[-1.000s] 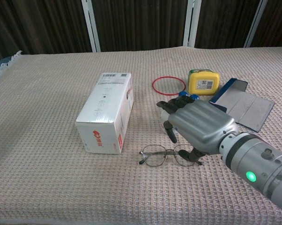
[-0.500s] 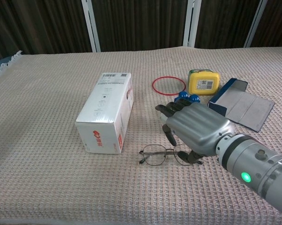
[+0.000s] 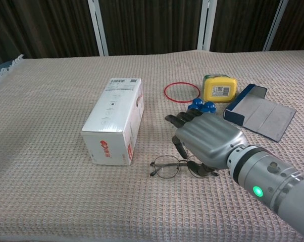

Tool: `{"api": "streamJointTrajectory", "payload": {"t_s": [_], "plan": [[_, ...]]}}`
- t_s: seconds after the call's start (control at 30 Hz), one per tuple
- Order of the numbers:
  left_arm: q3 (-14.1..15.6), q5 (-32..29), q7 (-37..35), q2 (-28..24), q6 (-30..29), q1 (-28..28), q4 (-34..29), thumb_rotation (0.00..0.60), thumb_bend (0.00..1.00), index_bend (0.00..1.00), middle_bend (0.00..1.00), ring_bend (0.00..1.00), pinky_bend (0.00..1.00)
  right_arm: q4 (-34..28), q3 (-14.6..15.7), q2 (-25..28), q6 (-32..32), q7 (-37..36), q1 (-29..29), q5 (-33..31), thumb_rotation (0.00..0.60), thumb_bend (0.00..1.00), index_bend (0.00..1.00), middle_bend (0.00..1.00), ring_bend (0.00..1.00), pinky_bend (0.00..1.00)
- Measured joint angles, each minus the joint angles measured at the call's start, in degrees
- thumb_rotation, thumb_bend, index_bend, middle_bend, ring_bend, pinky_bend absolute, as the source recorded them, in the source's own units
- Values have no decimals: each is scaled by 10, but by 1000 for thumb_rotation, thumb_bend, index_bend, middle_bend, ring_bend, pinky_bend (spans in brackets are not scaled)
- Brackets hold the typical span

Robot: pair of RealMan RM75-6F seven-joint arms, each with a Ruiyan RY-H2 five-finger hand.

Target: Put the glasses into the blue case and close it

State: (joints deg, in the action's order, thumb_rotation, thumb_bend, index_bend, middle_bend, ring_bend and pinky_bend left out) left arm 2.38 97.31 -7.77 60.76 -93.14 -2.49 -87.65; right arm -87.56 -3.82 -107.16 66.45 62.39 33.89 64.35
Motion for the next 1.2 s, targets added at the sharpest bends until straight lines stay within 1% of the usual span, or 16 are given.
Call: {"api": "streamJointTrajectory", "payload": {"t_s": [0.13,0.4,0.6,0.83,1.03,1.2], "plan": [[0,1,1,0,0,0,0,600,447,0,0,0,37,1,-2,-4,0,1,5,-3,600,448,645,108,0,0],[1,2,1,0,0,0,0,600,448,0,0,0,37,4,3,-10,-1,8,9,-11,600,447,652,108,0,0],[1,3,0,0,-2,1,1,600,448,0,0,0,37,5,4,-13,1,9,11,-14,600,478,666,108,0,0],[1,4,1,0,-2,1,2,600,449,0,0,0,37,8,7,-13,-1,10,13,-23,600,480,698,106,0,0],[2,6,0,1,-1,0,3,600,448,0,0,0,37,6,6,-10,1,6,15,-24,600,572,721,105,0,0],[2,7,1,2,1,-1,4,600,448,0,0,0,37,-7,6,6,8,1,15,-14,600,594,722,105,0,0]]}}
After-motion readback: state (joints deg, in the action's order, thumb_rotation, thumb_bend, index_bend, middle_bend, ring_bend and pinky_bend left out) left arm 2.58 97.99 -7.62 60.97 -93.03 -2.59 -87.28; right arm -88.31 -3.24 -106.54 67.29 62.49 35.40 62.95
